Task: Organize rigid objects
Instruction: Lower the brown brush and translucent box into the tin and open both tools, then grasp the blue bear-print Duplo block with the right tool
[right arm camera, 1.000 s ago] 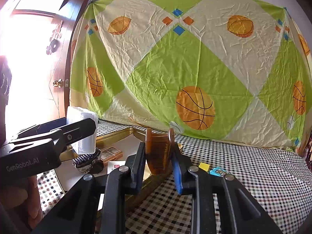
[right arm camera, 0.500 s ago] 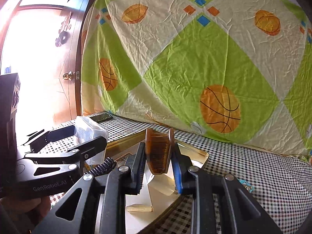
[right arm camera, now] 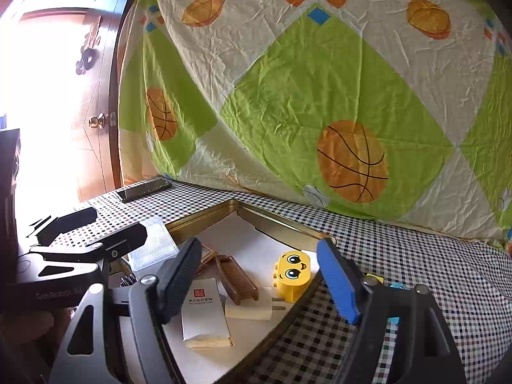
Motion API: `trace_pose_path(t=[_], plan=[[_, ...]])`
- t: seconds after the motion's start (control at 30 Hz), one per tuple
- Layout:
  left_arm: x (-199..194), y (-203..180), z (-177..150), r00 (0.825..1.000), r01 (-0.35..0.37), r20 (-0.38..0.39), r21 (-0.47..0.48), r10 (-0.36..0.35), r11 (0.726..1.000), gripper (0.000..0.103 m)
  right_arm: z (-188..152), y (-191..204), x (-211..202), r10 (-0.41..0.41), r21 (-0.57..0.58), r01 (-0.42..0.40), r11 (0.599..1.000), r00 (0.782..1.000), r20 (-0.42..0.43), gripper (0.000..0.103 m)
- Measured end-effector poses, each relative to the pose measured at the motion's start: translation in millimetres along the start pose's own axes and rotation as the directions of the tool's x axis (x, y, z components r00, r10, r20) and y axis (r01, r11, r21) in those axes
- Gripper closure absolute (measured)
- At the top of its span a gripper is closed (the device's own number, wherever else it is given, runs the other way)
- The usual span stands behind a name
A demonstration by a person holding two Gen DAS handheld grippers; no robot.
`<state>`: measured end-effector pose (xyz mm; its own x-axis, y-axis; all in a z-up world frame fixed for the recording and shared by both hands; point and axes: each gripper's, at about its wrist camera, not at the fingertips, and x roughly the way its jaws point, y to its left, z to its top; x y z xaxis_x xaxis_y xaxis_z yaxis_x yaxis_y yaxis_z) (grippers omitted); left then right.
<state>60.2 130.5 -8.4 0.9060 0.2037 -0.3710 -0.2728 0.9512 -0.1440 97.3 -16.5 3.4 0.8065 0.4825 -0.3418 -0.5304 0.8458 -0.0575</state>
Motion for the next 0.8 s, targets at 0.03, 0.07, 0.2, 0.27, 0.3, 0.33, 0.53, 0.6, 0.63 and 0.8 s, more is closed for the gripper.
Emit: trace_pose_path(t=[0.03, 0.07, 0.2, 0.27, 0.3, 0.33, 0.53, 0.6, 0.63, 0.8], plan=[[-1.9, -3.8, 0.1, 1.000, 0.009, 0.003, 0.003, -0.009, 1.000, 0.001, -2.0, -4.9, -6.2, -0.005, -0.004, 0.005, 1.000, 1.000, 0.001, 0.024], [-4.3, -8.8, 0.4, 1.000, 0.021, 0.009, 0.006, -0.021, 1.000, 0.001, -4.2, -10.2, -11.4, -0.020, -0.013, 0.020, 1.000, 1.000, 0.000, 0.024], [-13.4, -41.0, 1.3, 0.997, 0.077, 0.023, 0.035, -0.078, 0.996, 0.001, -13.0, -47.2, -27.5, -0.095, -0.013, 0.095, 0.995, 0.995, -0.027, 0.024], [-15.9, -60.4, 0.9, 0.993, 0.119, 0.020, 0.048, -0.120, 0.992, 0.001, -16.6, -72.9, -33.3, -0.140, 0.021, 0.141, 0.990, 0.989, -0.043, 0.024], [-16.7, -71.6, -0.1, 0.989, 0.143, 0.016, 0.060, -0.144, 0.988, 0.001, -17.9, -86.5, -34.9, -0.160, 0.044, 0.162, 0.986, 0.986, -0.053, 0.024], [-16.9, -82.2, -1.0, 0.987, 0.161, 0.009, 0.075, -0.162, 0.984, 0.001, -19.3, -98.0, -36.8, -0.173, 0.067, 0.177, 0.982, 0.983, -0.061, 0.024], [-13.0, -142.0, -8.1, 0.975, 0.223, -0.030, 0.173, -0.221, 0.959, 0.001, -27.8, -147.4, -28.3, -0.218, 0.121, 0.236, 0.964, 0.965, -0.146, 0.024], [-8.8, -157.3, -8.7, 0.972, 0.235, -0.037, 0.194, -0.232, 0.952, 0.001, -29.8, -156.1, -15.4, -0.214, 0.116, 0.238, 0.964, 0.958, -0.189, 0.024], [-5.9, -162.8, -8.9, 0.972, 0.236, -0.039, 0.201, -0.233, 0.951, 0.001, -30.6, -159.4, -8.0, -0.203, 0.115, 0.231, 0.966, 0.956, -0.211, 0.024], [19.3, -178.2, -2.1, 0.984, 0.176, -0.055, 0.210, -0.168, 0.962, 0.001, -31.0, -166.6, 25.0, -0.187, 0.072, 0.216, 0.974, 0.940, -0.284, 0.024]])
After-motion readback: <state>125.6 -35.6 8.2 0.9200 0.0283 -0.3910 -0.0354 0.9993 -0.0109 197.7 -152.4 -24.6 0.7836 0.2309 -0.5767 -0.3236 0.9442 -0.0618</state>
